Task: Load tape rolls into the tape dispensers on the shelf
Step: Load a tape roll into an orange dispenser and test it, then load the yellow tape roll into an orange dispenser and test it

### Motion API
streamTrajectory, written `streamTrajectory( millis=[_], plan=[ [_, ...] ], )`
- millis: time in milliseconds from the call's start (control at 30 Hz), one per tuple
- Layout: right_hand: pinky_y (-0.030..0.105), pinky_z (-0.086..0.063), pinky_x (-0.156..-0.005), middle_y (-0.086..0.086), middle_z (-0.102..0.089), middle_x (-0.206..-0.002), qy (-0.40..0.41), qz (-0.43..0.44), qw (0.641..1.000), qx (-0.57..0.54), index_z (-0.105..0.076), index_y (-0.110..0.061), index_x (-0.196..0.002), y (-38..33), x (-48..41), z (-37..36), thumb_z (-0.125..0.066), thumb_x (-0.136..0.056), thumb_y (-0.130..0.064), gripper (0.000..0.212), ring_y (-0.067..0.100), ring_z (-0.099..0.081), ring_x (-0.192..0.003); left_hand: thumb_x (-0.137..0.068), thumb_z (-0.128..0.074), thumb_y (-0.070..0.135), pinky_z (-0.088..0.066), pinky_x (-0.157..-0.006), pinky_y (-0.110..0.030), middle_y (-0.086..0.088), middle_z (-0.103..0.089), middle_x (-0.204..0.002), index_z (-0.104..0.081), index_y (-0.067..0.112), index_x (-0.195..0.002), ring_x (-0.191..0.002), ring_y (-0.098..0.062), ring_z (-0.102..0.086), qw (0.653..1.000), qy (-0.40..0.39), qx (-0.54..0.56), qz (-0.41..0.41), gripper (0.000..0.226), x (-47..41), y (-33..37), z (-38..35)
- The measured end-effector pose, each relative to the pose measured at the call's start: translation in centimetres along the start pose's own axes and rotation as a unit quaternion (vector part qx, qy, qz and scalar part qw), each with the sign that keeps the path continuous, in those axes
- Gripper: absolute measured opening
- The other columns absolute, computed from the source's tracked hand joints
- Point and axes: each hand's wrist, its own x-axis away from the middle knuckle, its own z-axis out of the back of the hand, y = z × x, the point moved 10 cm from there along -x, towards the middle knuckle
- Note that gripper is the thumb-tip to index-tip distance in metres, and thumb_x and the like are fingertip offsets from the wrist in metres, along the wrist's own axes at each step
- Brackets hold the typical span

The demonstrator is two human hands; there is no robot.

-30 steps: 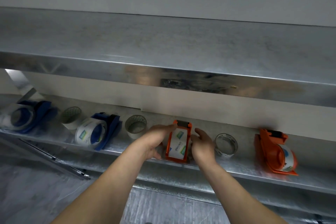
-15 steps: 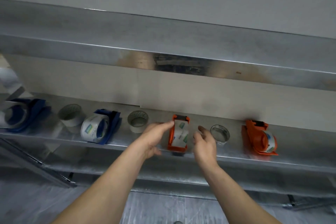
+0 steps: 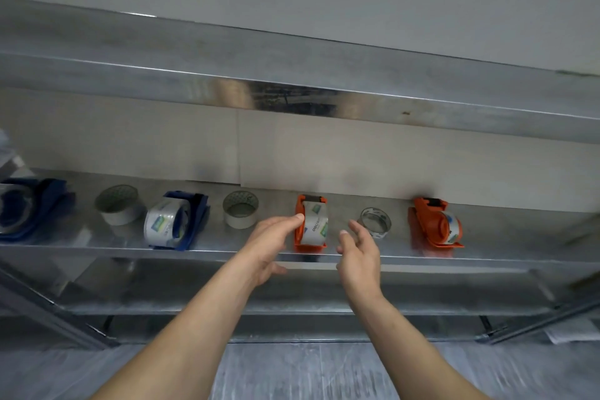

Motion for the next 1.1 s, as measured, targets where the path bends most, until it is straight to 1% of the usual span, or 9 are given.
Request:
streamTrajectory(
  millis=[100, 167, 300, 433, 567, 667, 733, 900, 1100],
  plan=[
    [0.052, -0.05, -0.1, -0.005, -0.065, -0.112, 0.002, -0.004, 1.0, -0.008, -0.054, -0.031, -0.133, 0.3, 0.3, 0.4, -0.054, -0.096, -0.032, 0.037, 0.017, -0.061, -0.106, -0.09, -0.065, 0.041, -0.037, -0.104, -0.064, 0.009, -0.057, -0.1, -0.055, 0.031, -0.089, -0.113, -0.023, -0.049, 1.0, -0.002, -0.006, -0.005, 0.014, 0.5, 0.0, -0.5],
    [0.052, -0.049, -0.101, -0.005, -0.065, -0.114, 0.003, -0.005, 1.0, -0.01, -0.054, -0.033, -0.132, 0.6, 0.3, 0.7, -0.054, -0.096, -0.033, 0.036, 0.018, -0.061, -0.109, -0.091, -0.063, 0.04, -0.036, -0.104, -0.064, 0.011, -0.057, -0.093, -0.055, 0.03, -0.089, -0.102, -0.018, -0.051, 1.0, -0.009, -0.013, -0.011, 0.013, 0.6, 0.1, -1.1],
    [0.052, -0.049, -0.101, -0.006, -0.064, -0.115, 0.005, -0.005, 1.0, -0.009, -0.054, -0.035, -0.132, 0.9, 0.1, 2.1, -0.054, -0.096, -0.035, 0.037, 0.017, -0.061, -0.11, -0.086, -0.067, 0.046, -0.039, -0.101, -0.064, -0.002, -0.06, -0.125, -0.059, 0.028, -0.108, -0.119, -0.025, -0.05, 0.999, -0.026, -0.025, -0.015, 0.029, 0.7, -0.2, -2.8],
    [0.051, -0.05, -0.1, -0.003, -0.065, -0.116, 0.007, 0.001, 1.0, -0.01, -0.054, -0.03, -0.134, 1.0, -0.1, 4.4, -0.054, -0.096, -0.033, 0.038, 0.017, -0.061, -0.109, -0.086, -0.068, 0.046, -0.04, -0.1, -0.061, -0.006, -0.047, -0.145, -0.055, 0.03, -0.108, -0.134, -0.031, -0.042, 0.999, -0.024, -0.021, -0.015, 0.03, 1.2, -0.4, -5.0],
    [0.048, -0.051, -0.098, -0.003, -0.065, -0.114, 0.008, 0.002, 1.0, -0.017, -0.056, -0.03, -0.132, 1.4, -0.7, 7.4, -0.053, -0.097, -0.032, 0.035, 0.016, -0.061, -0.107, -0.085, -0.069, 0.047, -0.039, -0.102, -0.064, -0.007, -0.046, -0.146, -0.051, 0.025, -0.127, -0.133, -0.03, -0.042, 0.999, -0.021, -0.025, -0.019, 0.051, 1.5, -1.0, -8.1],
    [0.043, -0.052, -0.094, -0.004, -0.066, -0.105, 0.01, 0.004, 1.0, -0.025, -0.058, -0.028, -0.128, 1.8, -1.1, 10.4, -0.053, -0.098, -0.029, 0.031, 0.013, -0.062, -0.097, -0.085, -0.069, 0.047, -0.04, -0.1, -0.063, -0.006, -0.048, -0.142, -0.054, 0.03, -0.106, -0.129, -0.03, -0.045, 0.999, -0.019, -0.027, -0.023, 0.031, 2.1, -1.3, -10.8],
    [0.039, -0.05, -0.087, -0.004, -0.063, -0.093, 0.007, 0.006, 0.999, -0.032, -0.056, -0.032, -0.126, 2.1, -1.4, 12.4, -0.053, -0.098, -0.028, 0.028, 0.012, -0.058, -0.085, -0.085, -0.068, 0.048, -0.04, -0.1, -0.063, -0.005, -0.049, -0.139, -0.055, 0.031, -0.103, -0.126, -0.028, -0.046, 0.999, -0.02, -0.037, -0.028, 0.028, 2.5, -1.6, -12.7],
    [0.046, -0.05, -0.092, -0.003, -0.062, -0.094, 0.009, 0.006, 0.999, -0.044, -0.056, -0.029, -0.13, 2.9, -2.3, 16.9, -0.053, -0.097, -0.03, 0.034, 0.014, -0.058, -0.088, -0.085, -0.067, 0.048, -0.041, -0.095, -0.058, -0.005, -0.05, -0.137, -0.058, 0.032, -0.095, -0.123, -0.028, -0.046, 0.998, -0.023, -0.049, -0.033, 0.021, 3.7, -2.5, -17.6],
    [0.052, -0.052, -0.094, -0.007, -0.063, -0.095, 0.019, 0.013, 0.998, -0.051, -0.059, -0.03, -0.126, 3.4, -3.3, 21.8, -0.055, -0.096, -0.031, 0.03, 0.015, -0.061, -0.093, -0.085, -0.067, 0.048, -0.039, -0.097, -0.06, -0.008, -0.047, -0.142, -0.054, 0.025, -0.125, -0.132, -0.031, -0.043, 0.998, -0.021, -0.054, -0.029, 0.048, 4.8, -3.9, -22.6]
  ],
)
